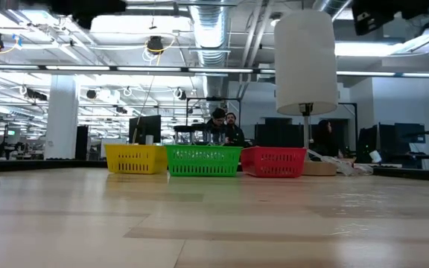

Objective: Pick & Place Office items
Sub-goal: Return to Home Position

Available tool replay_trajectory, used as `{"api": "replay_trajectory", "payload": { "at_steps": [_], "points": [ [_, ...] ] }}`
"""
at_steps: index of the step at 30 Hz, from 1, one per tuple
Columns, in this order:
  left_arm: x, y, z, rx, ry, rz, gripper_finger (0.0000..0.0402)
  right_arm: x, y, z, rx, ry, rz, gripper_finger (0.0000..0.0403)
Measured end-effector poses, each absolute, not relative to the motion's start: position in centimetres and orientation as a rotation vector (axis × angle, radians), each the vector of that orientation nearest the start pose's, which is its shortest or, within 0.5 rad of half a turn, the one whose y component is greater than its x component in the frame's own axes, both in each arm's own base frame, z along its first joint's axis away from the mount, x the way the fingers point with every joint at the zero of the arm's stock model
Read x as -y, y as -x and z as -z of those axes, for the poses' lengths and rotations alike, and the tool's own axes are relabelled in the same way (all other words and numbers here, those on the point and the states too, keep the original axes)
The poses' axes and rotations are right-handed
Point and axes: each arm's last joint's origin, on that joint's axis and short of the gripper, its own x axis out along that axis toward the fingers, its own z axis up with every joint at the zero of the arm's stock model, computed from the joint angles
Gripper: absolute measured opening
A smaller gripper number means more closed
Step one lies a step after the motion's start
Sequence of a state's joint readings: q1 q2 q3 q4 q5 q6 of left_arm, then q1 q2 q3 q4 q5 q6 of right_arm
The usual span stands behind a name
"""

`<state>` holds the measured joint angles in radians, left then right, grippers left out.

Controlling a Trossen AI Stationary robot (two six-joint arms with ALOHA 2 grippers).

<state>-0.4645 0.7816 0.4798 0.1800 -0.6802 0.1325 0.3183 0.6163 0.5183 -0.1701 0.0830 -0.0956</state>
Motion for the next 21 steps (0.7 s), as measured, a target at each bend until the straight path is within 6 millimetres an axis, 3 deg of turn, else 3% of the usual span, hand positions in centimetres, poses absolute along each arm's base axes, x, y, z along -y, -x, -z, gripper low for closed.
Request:
{"api": "replay_trajectory", "payload": {
  "at_steps": [7, 21],
  "points": [
    [3.9, -12.7, -23.2, 0.114, -0.009, -0.251, 0.0002, -3.6, -12.8, -24.5, -0.101, 0.158, -0.216, 0.0071],
    [2.0, -11.7, -18.1, 0.080, -0.080, -0.275, 0.0001, -1.2, -10.9, -19.6, -0.047, 0.093, -0.076, 0.0071]
  ]
}}
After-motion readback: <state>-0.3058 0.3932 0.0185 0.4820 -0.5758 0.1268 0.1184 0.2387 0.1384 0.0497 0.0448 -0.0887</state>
